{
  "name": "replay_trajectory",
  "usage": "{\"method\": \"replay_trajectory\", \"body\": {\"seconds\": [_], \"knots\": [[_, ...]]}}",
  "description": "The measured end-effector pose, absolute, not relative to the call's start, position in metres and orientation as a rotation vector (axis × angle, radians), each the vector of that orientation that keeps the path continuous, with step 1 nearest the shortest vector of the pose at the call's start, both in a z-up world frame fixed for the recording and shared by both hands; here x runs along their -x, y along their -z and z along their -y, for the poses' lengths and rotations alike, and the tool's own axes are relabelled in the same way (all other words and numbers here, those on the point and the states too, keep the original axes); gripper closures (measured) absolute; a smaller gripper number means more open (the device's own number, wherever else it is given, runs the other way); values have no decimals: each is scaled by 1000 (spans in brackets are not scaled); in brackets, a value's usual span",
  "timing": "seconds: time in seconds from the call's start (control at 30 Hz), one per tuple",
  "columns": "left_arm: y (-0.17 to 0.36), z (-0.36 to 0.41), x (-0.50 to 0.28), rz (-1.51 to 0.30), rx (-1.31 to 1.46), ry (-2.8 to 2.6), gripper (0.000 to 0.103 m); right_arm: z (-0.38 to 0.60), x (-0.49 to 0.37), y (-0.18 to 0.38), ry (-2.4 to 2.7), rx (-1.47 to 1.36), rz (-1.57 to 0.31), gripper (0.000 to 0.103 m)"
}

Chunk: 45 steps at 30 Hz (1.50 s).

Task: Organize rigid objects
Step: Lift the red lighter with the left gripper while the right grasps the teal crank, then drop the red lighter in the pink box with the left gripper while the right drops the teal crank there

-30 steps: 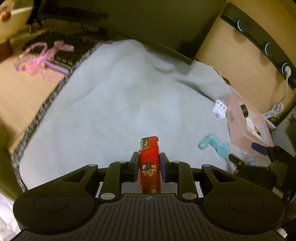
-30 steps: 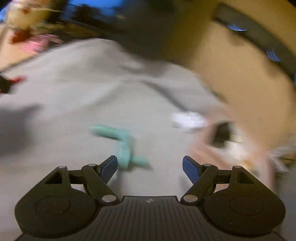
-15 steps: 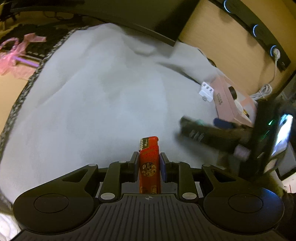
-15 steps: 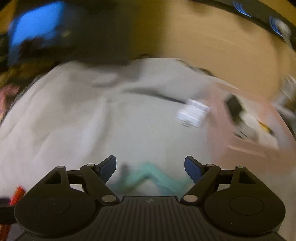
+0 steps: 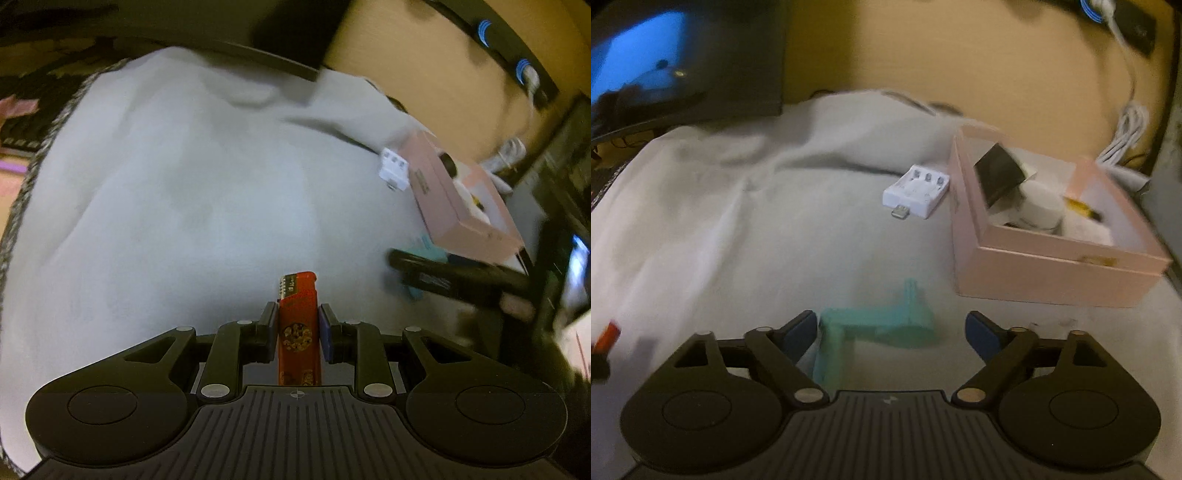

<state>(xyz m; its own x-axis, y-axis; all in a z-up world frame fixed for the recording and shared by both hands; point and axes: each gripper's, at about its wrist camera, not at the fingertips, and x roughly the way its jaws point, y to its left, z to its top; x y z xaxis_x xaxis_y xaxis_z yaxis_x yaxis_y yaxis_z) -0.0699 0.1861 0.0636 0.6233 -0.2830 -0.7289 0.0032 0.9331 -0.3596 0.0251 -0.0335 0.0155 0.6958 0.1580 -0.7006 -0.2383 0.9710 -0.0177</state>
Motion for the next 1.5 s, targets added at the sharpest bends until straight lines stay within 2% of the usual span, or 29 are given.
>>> {"method": "replay_trajectory", "body": {"seconds": [0.03, 0.07, 0.1, 0.27, 0.4, 0.7, 0.8, 0.93, 1.1, 1.27, 1.5], "knots": [[-65, -182, 70, -892, 325, 183, 77, 36, -27, -16, -237, 90, -772, 17], [-66, -178, 70, -899, 307, 201, 77, 37, -26, -18, -254, 88, -780, 30], [-67, -173, 71, -905, 292, 215, 77, 37, -23, -21, -286, 106, -791, 32], [-79, -135, 75, -943, 191, 329, 77, 62, 2, -52, -323, 119, -771, 32], [-102, -94, 70, -906, 118, 447, 77, 116, 32, -92, -282, 74, -715, 32], [-182, 7, -19, -632, 53, 552, 77, 227, 83, -131, -32, 68, -565, 32], [-198, 26, -52, -581, 160, 492, 76, 250, 90, -129, 14, 36, -557, 32], [-183, 57, -98, -643, 50, 457, 74, 269, 97, -121, 33, 0, -568, 32], [-172, 42, -104, -598, 178, 393, 74, 274, 95, -108, 20, -4, -588, 32], [-161, 7, -76, -658, 230, 350, 74, 277, 80, -100, -21, -25, -628, 32], [-106, -51, 2, -797, 241, 206, 74, 273, 7, -117, -167, -111, -632, 32]]}}
